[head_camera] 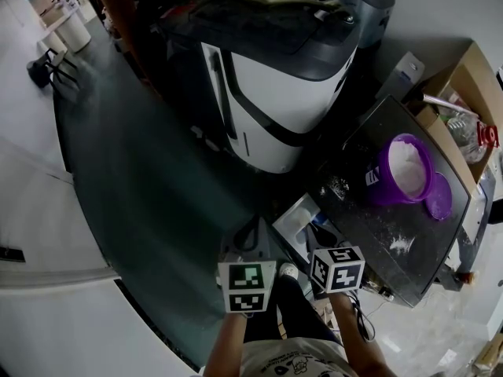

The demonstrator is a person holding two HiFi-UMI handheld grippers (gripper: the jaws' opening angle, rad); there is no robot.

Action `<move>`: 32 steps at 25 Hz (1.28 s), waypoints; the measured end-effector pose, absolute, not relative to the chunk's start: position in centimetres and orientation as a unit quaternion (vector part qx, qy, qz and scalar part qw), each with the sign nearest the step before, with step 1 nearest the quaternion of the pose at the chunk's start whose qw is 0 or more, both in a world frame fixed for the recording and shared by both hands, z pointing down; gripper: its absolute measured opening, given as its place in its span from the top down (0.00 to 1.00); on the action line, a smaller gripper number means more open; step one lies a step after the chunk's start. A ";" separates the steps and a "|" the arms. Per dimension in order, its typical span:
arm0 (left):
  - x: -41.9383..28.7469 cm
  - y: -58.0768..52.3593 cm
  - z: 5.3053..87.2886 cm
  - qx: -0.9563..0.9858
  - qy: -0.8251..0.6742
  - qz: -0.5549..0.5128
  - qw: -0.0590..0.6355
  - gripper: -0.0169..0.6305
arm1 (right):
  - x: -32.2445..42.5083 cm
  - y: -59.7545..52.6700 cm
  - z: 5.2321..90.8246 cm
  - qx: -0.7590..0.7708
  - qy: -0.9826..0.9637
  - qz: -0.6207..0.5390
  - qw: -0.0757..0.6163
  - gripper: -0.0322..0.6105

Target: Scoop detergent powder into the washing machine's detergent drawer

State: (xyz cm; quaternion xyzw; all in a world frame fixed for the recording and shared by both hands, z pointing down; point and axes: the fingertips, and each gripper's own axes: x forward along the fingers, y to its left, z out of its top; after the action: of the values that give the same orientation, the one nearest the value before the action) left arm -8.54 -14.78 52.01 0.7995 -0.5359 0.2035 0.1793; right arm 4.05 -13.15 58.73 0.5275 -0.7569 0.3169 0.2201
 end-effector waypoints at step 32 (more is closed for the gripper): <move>-10.6 -13.5 53.4 0.779 -0.557 0.203 0.202 0.97 | 1.7 -12.7 61.2 0.440 -0.703 -0.092 0.552 0.92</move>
State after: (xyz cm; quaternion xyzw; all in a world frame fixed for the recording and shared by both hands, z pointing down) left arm -10.63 -13.47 53.37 0.7793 -0.5574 0.2029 0.2021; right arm 1.69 -12.74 61.21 0.4397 -0.7027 -0.0915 0.5518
